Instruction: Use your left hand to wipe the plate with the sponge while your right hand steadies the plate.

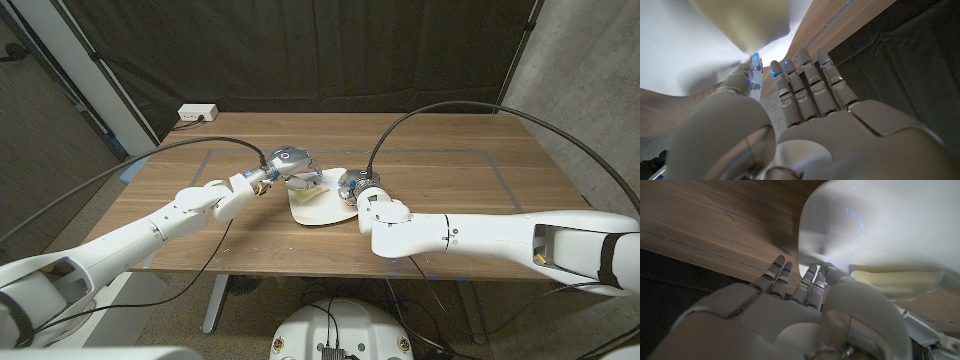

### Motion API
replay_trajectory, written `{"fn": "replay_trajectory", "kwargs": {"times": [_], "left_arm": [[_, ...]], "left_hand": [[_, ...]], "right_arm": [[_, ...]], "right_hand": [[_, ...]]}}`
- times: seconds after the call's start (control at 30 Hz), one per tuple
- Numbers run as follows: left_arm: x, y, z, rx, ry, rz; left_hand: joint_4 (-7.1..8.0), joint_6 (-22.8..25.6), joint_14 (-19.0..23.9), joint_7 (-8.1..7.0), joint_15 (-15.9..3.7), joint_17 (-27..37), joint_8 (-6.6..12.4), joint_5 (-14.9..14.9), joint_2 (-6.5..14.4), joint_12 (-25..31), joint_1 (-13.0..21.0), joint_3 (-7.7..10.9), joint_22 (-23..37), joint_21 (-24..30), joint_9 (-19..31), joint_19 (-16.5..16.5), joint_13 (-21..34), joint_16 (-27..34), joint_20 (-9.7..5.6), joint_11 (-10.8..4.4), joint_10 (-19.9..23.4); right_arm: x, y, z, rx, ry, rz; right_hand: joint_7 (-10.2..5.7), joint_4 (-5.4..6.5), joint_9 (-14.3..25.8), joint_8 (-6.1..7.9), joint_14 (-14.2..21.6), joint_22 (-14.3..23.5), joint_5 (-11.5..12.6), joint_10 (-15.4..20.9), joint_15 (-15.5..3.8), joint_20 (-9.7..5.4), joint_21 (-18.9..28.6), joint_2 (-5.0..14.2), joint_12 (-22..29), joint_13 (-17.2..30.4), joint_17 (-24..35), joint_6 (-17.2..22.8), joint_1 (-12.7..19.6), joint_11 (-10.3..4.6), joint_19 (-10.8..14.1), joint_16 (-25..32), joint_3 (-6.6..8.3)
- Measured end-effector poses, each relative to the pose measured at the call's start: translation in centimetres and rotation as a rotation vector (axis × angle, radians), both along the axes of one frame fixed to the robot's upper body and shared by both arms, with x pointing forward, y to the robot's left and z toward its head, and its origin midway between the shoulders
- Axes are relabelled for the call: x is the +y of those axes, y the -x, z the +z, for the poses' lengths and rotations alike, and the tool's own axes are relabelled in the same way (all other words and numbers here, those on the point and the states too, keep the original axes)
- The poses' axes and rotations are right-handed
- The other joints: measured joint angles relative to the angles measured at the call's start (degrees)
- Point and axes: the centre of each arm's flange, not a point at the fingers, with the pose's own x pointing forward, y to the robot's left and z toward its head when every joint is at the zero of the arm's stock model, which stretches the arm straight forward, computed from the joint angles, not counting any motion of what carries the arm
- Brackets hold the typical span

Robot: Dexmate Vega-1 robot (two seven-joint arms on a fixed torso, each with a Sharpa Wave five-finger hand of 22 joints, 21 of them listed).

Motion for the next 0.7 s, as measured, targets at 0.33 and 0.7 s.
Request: {"fn": "replay_trajectory", "kwargs": {"times": [0.33, 0.7], "left_arm": [[-1.0, 0.3, 0.3, 0.029, -0.118, 0.083], [-1.6, 0.2, 0.0, -0.029, -0.213, 0.148]], "left_hand": [[-2.0, -2.6, -2.7, -0.99, 0.93, -0.4, -1.15, 0.0, 0.3, -1.7, 3.0, 1.51, 0.0, -0.5, 0.0, -0.7, -1.1, -1.0, -0.39, -0.41, -2.0], [-3.84, 0.8, 0.3, 0.04, 0.2, -0.9, 0.15, -0.9, 0.5, -1.3, 7.0, 2.81, -0.2, -0.5, -0.1, 0.1, -2.0, -0.5, -1.14, -1.98, 0.9]], "right_arm": [[-0.2, -0.3, -0.1, 0.004, -0.002, 0.006], [-0.4, -0.5, -0.2, 0.006, -0.006, 0.008]], "right_hand": [[0.31, 0.23, 0.0, 0.01, 0.0, 0.0, 0.0, -0.4, 0.0, 0.0, 0.0, 0.0, 0.0, 0.1, 0.0, -0.3, 0.0, 0.06, 0.0, 0.0, -0.23], [0.31, 0.49, 0.0, 0.01, 0.0, 0.0, 0.0, -0.4, 0.0, 0.0, 0.0, 0.0, -0.2, 0.0, 0.0, -0.3, 0.0, -0.02, 0.0, 0.0, -0.49]]}}
